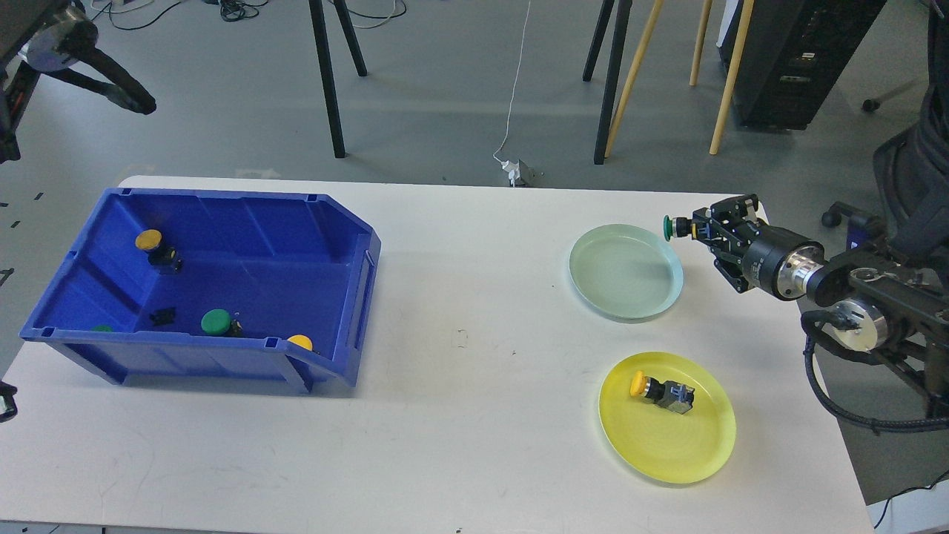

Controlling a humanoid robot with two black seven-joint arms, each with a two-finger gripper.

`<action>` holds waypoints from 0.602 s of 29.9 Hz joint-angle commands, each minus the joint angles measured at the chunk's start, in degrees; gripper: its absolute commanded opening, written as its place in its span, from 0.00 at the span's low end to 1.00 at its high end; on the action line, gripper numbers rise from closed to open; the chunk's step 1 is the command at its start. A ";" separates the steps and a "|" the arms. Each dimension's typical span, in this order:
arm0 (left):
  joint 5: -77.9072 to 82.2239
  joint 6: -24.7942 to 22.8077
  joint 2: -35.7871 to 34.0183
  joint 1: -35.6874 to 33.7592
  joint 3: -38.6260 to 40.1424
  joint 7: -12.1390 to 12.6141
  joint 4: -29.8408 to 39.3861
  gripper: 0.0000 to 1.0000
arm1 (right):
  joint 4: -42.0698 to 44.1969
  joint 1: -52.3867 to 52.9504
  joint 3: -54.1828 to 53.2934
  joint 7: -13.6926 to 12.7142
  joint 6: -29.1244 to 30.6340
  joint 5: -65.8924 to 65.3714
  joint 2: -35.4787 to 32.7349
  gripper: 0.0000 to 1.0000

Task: Pass button and place on color plate
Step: 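Carry the green button to the pale green plate and release it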

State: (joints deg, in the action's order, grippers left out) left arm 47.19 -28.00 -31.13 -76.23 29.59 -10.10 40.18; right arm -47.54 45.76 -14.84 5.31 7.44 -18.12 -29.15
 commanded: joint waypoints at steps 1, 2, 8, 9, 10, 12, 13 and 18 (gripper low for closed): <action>0.01 0.00 -0.43 -0.40 0.56 -0.01 -0.01 0.99 | 3.68 0.29 0.96 -0.21 -0.33 -2.00 4.62 0.41; -0.08 0.00 -0.43 -0.67 0.56 -0.01 -0.01 0.99 | 4.38 0.29 1.04 -0.21 -0.33 -2.53 5.59 0.46; 0.01 0.00 -0.43 -0.85 0.56 0.08 -0.01 0.99 | 8.60 0.21 1.13 -0.12 -0.59 -2.88 8.41 0.70; 0.01 0.00 -0.43 -0.93 0.56 0.08 -0.01 0.99 | 8.61 0.21 1.13 -0.12 -0.50 -2.88 8.41 0.72; 0.01 0.00 -0.43 -0.93 0.56 -0.01 0.08 0.99 | 8.43 0.21 1.13 -0.21 -0.50 -2.88 8.41 0.74; 0.01 0.00 -0.43 -1.02 0.47 0.08 -0.01 0.99 | 8.34 0.38 1.13 -0.21 -0.50 -2.88 8.32 0.79; 0.01 0.00 -0.43 -1.02 0.47 0.08 0.08 0.99 | 8.17 0.56 1.13 -0.21 -0.50 -2.80 8.15 0.82; 0.01 0.00 -0.43 -1.81 0.38 0.08 -0.01 0.99 | 7.11 2.31 -1.50 -0.21 -0.85 -2.44 7.01 0.96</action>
State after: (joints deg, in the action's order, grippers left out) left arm 47.19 -28.00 -31.59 -77.71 30.02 -10.02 40.20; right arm -39.72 46.88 -14.43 5.10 6.87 -20.76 -21.28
